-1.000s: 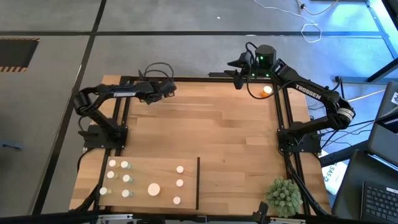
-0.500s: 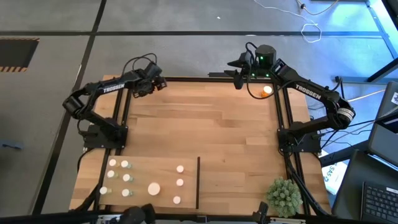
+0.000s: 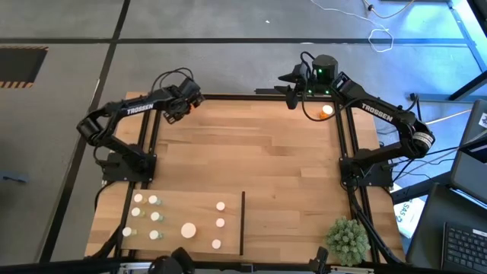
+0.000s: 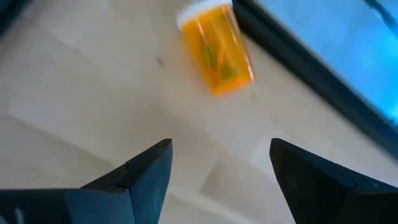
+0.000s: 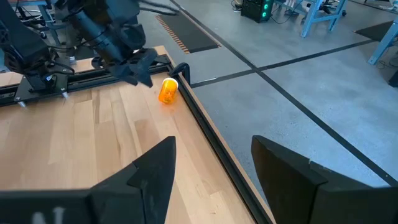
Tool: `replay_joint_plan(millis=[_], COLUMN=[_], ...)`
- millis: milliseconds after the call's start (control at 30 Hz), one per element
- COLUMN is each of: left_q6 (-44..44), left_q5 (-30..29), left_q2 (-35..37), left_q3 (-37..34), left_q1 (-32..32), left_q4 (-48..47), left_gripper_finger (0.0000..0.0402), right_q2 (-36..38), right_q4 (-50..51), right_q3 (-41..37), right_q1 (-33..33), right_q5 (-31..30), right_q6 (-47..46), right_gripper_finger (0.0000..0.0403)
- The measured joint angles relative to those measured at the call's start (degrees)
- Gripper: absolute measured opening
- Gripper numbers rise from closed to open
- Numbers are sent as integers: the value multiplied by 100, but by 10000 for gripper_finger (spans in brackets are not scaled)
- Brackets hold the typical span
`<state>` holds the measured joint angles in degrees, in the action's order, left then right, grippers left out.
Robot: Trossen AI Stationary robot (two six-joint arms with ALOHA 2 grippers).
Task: Pick and place medicine bottles onto shelf by color
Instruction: Put the top left orange pill bottle on the shelf aligned with the other orange pill bottle
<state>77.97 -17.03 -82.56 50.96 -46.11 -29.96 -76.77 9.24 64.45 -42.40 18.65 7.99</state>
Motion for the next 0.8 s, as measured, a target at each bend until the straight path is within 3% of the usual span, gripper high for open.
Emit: replay_joint_plan(millis=[233,467,800], left_q6=[191,1187,1180], left_q5=[-491,-755,-1156], left_q2=[2,7,7], left_q3=[0,-235,-779], left_q1=[786,831,651], left_q4=[-550,-1164,811], left_gripper_finger=[264,264,263], right_q2=[0,0,0], right_q4=[-1,1,-1], right_q3=[0,0,0], right_q1=[1,-1,-1], right_q5=[0,-1,0], right_q6=[0,0,0], right_gripper_finger=[213,213,213])
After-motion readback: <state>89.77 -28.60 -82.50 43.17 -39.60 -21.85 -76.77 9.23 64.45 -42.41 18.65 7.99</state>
